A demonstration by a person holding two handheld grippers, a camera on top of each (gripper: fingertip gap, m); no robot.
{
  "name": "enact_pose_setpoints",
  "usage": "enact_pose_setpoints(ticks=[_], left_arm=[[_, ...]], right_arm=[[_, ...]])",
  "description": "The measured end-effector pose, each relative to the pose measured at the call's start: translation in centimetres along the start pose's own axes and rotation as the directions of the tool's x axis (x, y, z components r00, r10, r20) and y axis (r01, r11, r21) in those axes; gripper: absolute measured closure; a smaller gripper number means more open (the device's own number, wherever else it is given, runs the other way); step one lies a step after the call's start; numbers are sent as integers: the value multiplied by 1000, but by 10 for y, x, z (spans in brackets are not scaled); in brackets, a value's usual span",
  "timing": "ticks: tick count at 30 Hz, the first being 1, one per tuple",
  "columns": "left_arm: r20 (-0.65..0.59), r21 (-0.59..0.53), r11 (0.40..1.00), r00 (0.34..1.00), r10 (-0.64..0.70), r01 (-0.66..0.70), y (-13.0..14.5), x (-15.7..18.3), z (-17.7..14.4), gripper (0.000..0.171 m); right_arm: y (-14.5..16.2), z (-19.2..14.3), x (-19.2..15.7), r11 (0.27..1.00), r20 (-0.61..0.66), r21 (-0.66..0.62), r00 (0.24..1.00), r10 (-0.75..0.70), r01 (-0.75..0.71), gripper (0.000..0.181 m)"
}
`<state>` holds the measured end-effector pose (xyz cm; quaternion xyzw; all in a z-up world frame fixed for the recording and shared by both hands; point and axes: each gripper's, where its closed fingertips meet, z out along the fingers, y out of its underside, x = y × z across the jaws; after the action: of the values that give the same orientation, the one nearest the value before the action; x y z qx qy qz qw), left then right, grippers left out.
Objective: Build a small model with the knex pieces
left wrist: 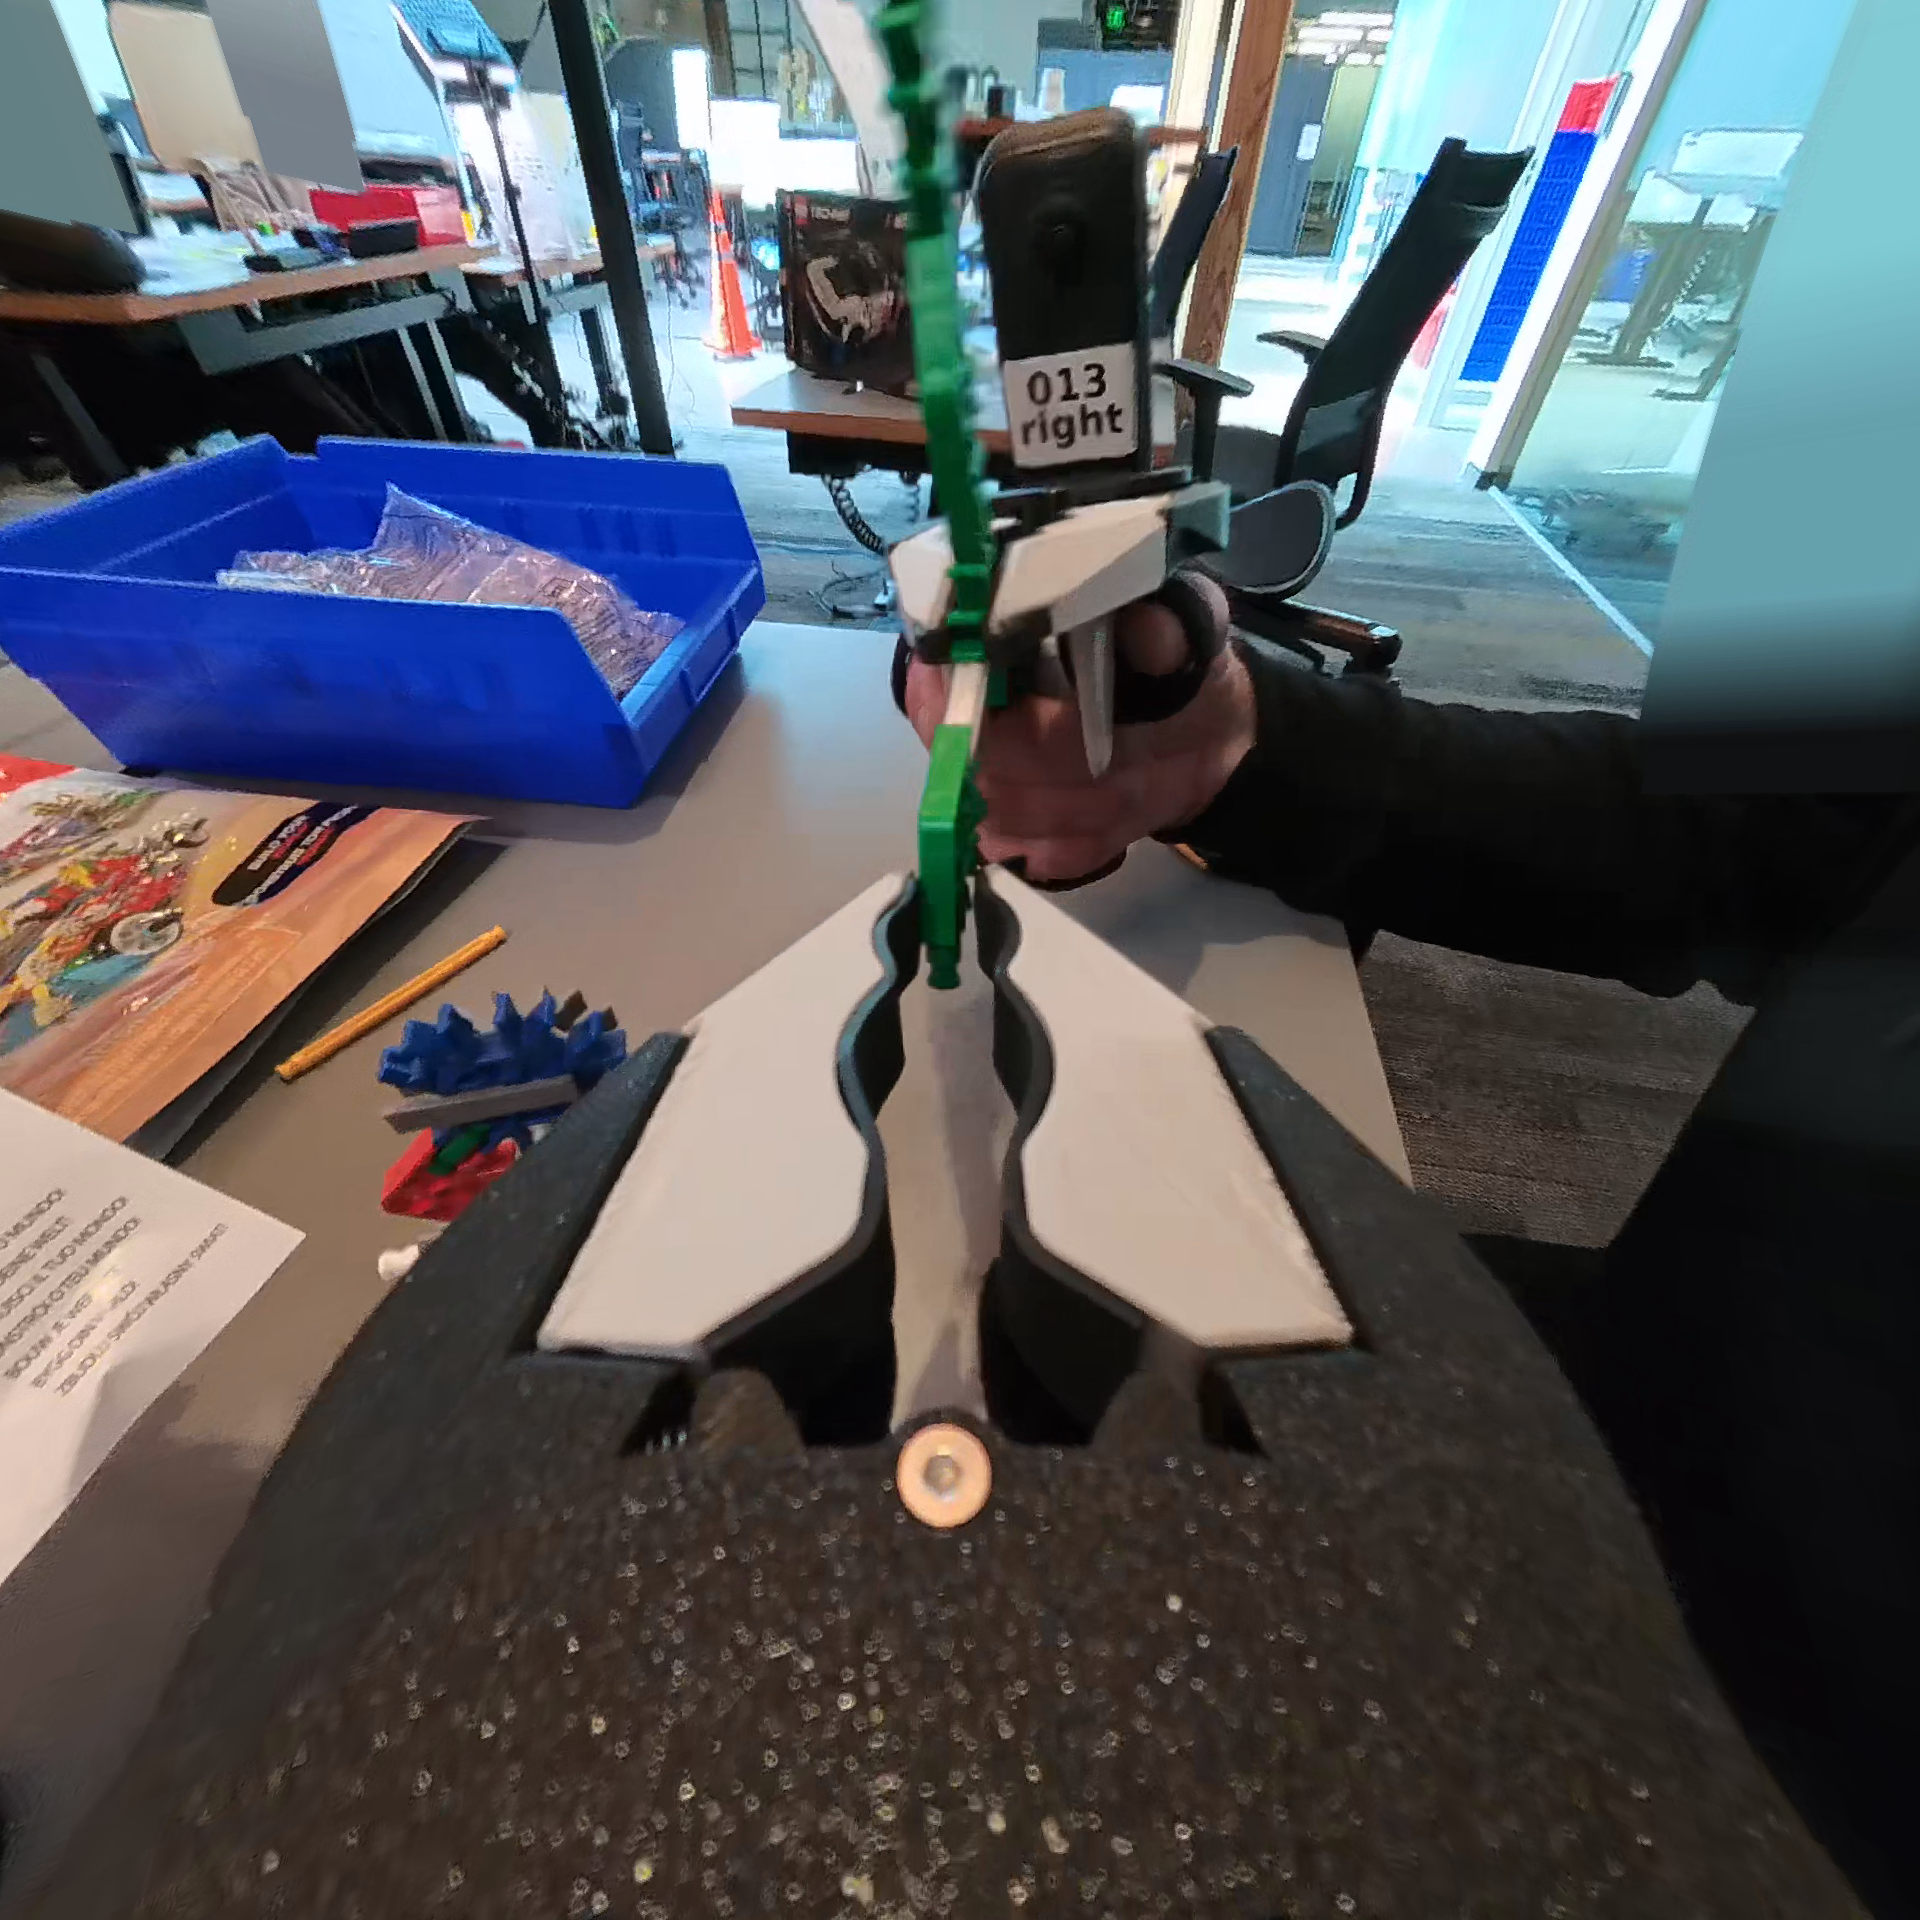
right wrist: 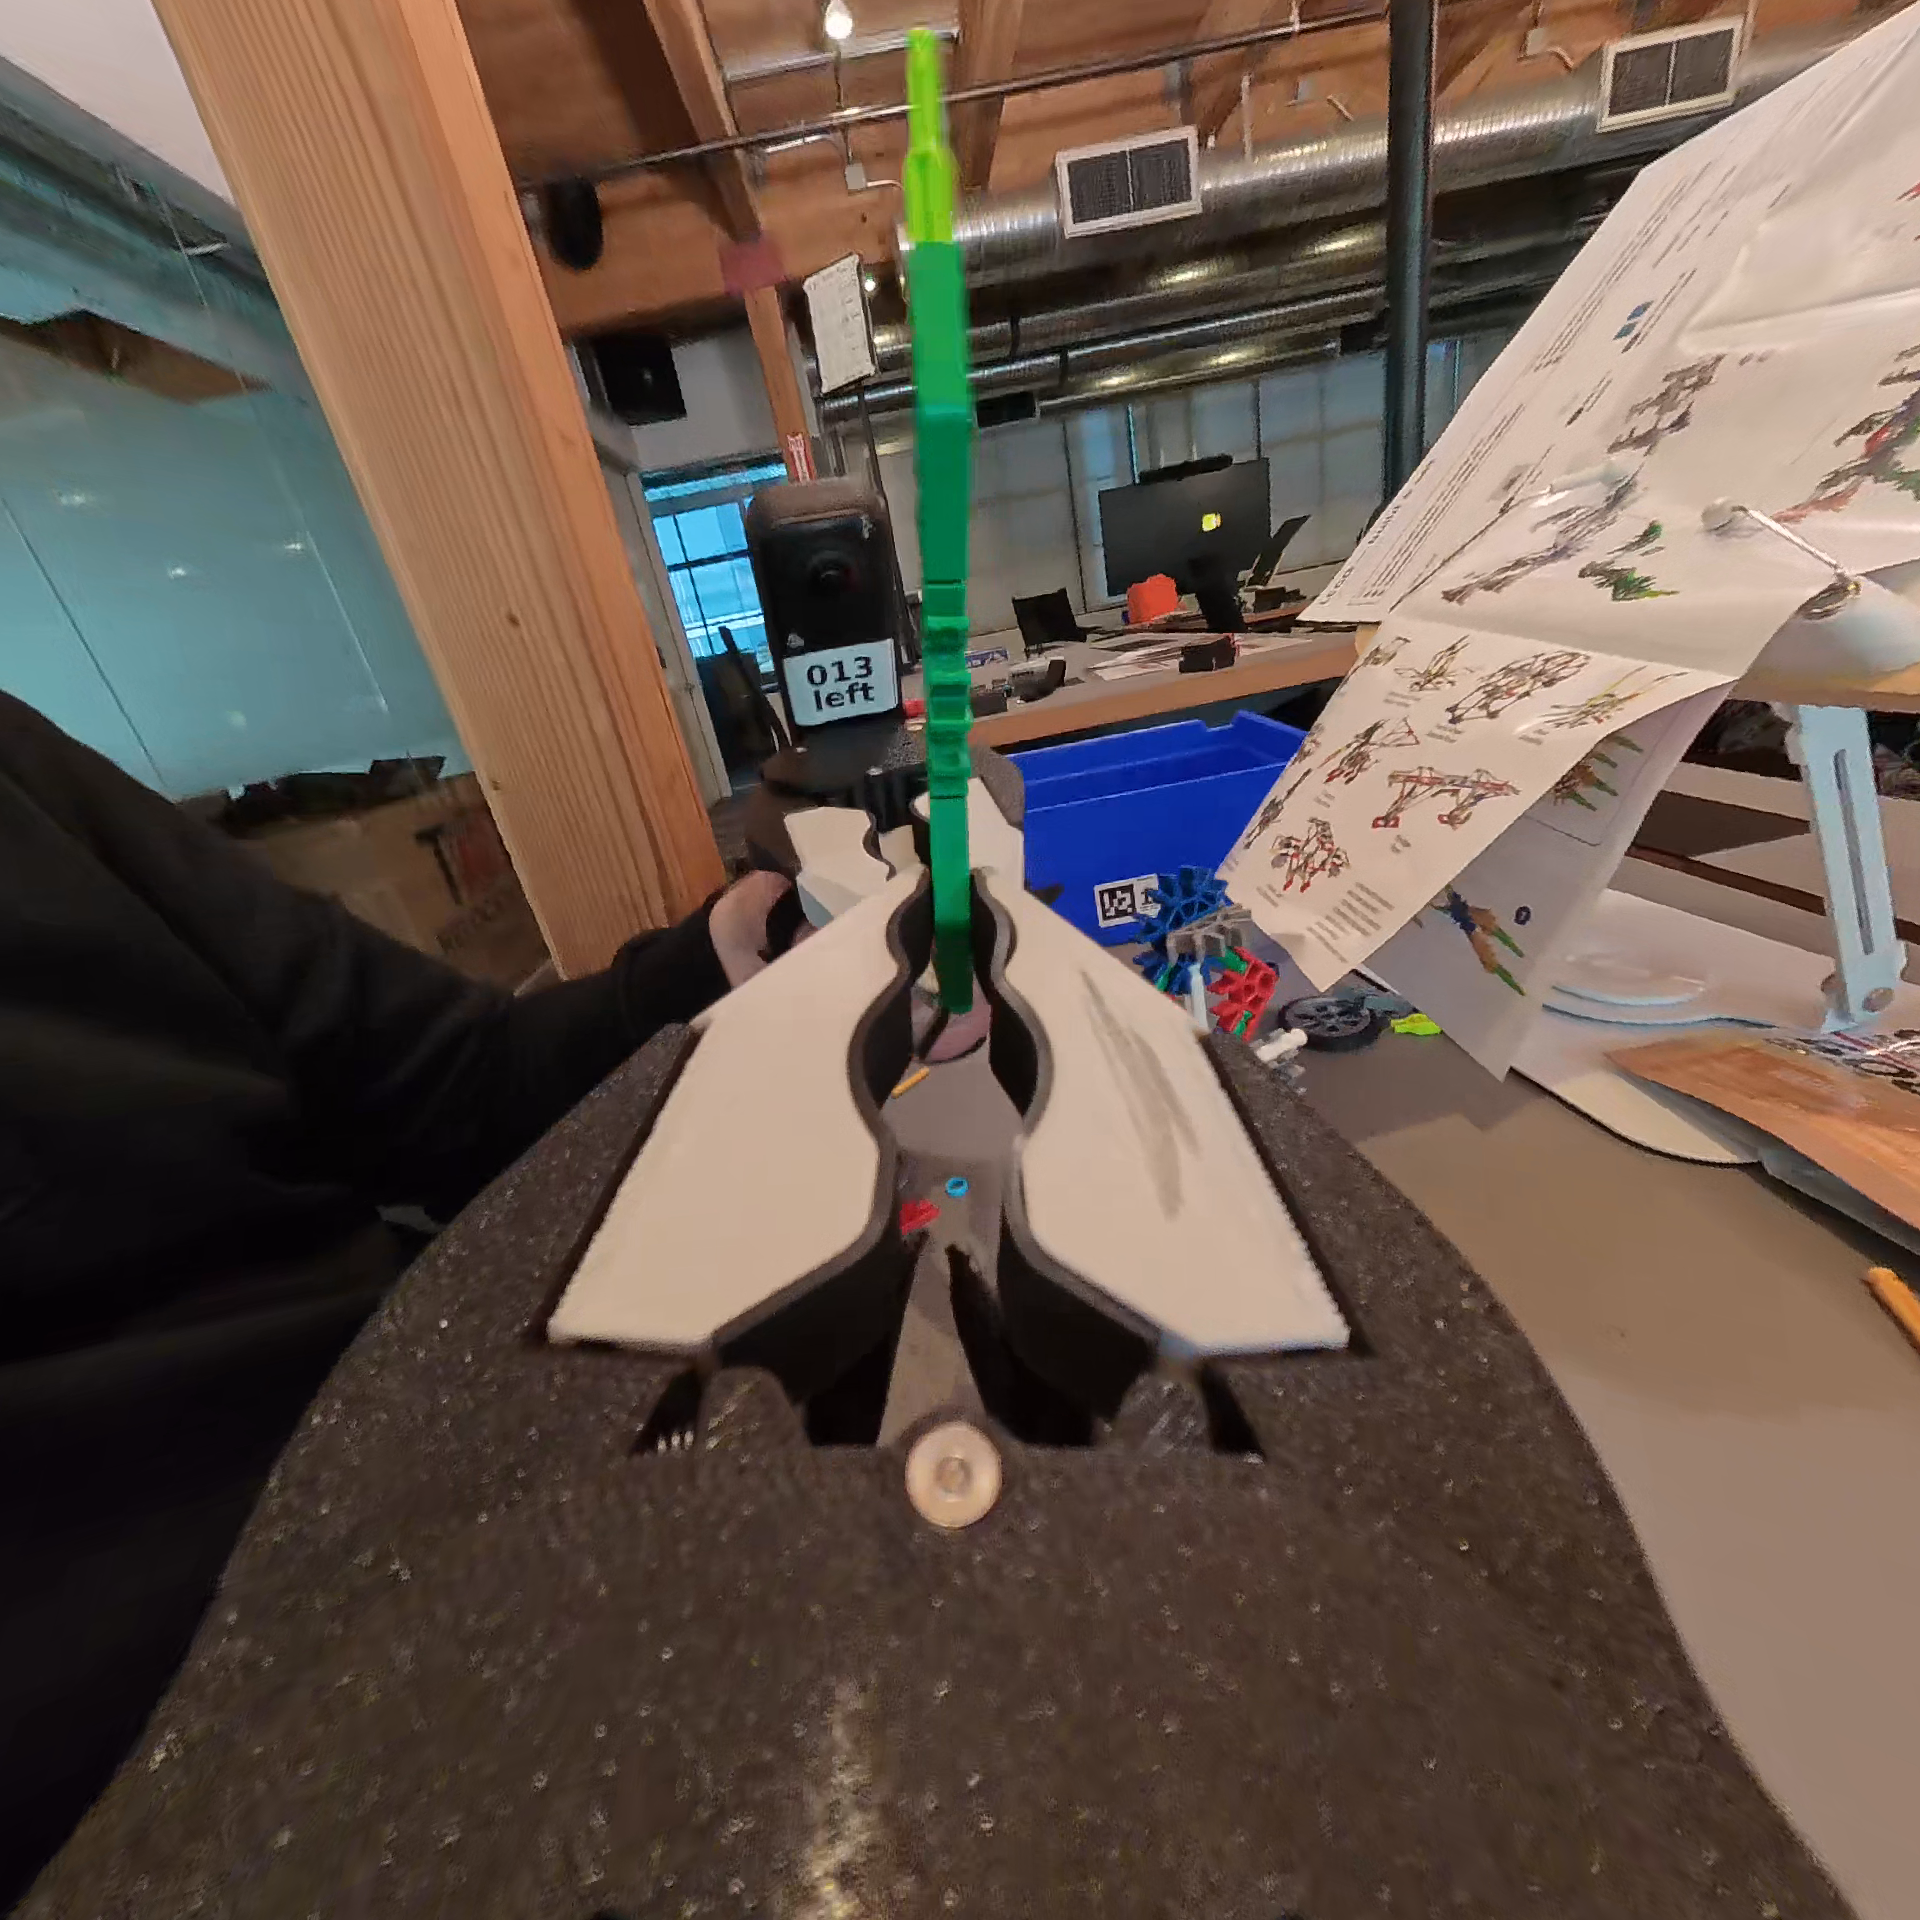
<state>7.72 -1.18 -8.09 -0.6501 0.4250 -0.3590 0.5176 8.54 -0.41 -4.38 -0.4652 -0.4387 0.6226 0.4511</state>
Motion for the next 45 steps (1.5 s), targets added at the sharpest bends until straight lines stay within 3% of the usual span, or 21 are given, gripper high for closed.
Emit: enact_pose_setpoints(ticks=[2, 5, 8, 11, 14, 19, 23, 26, 32, 35, 38, 41, 45], left_arm=[[16, 3, 1000, 1000, 0, 0, 0, -1, 0, 165], [86, -77, 997, 996, 31, -24, 7, -11, -1, 167], [124, -189, 980, 988, 88, -63, 13, -15, -3, 167], [112, -264, 959, 984, 138, -104, 16, -11, -1, 167], [118, -357, 920, 969, 216, -161, 26, -10, 4, 167], [96, -440, 865, 945, 312, -240, 32, -1, 14, 167], [85, -478, 833, 929, 360, -279, 35, -1, 12, 167], [72, -493, 817, 922, 381, -299, 35, -3, 12, 167], [43, -562, 749, 892, 450, -351, 41, -6, 12, 167], [72, -549, 756, 882, 467, -355, 37, -8, 13, 165], [163, -498, 784, 849, 503, -370, 15, -10, 6, 140], [293, -508, 778, 775, 560, -370, -4, -14, -18, 126], [365, -544, 807, 802, 473, -229, 22, -24, -39, 117]], right_arm=[[0, -1, 3, 1000, -9, 3, 1000, 25, -25, 175], [13, -9, 28, 996, -173, -89, 985, 2, -17, 160], [20, -32, 24, 981, -253, -173, 959, -126, 84, 169], [27, -39, -11, 943, -208, -262, 943, -261, 203, 169], [25, -21, -31, 882, -199, -321, 886, -419, 345, 163], [53, 0, -5, 733, -170, -545, 802, -572, 407, 156], [57, 0, 5, 726, -132, -566, 827, -547, 390, 172], [57, -1, 7, 726, -109, -567, 838, -535, 389, 172], [71, -1, 14, 634, -66, -646, 797, -601, 424, 173], [70, -2, 15, 666, -61, -627, 826, -561, 405, 174], [62, -6, 18, 696, -66, -603, 845, -531, 391, 176], [48, -12, 20, 750, -91, -569, 880, -465, 337, 176], [44, -20, 36, 741, -132, -618, 894, -428, 263, 176]])
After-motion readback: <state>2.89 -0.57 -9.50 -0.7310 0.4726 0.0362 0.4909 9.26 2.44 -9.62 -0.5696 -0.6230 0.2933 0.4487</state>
